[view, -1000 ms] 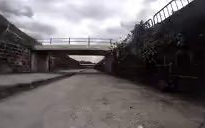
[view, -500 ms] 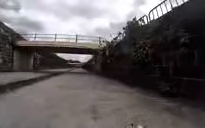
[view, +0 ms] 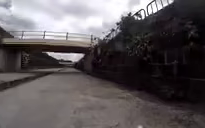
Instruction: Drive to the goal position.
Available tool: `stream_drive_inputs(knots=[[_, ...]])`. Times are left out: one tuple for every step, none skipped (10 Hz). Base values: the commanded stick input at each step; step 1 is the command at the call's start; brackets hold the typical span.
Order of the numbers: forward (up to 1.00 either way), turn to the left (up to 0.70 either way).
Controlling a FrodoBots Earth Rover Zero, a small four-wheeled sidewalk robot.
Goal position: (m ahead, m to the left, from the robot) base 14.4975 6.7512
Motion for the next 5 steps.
stream_drive_inputs(knots=[[1.00, 0.00], [1.00, 0.00], [1.00, 0.00], [1.00, 0.00], [1.00, 0.00]])
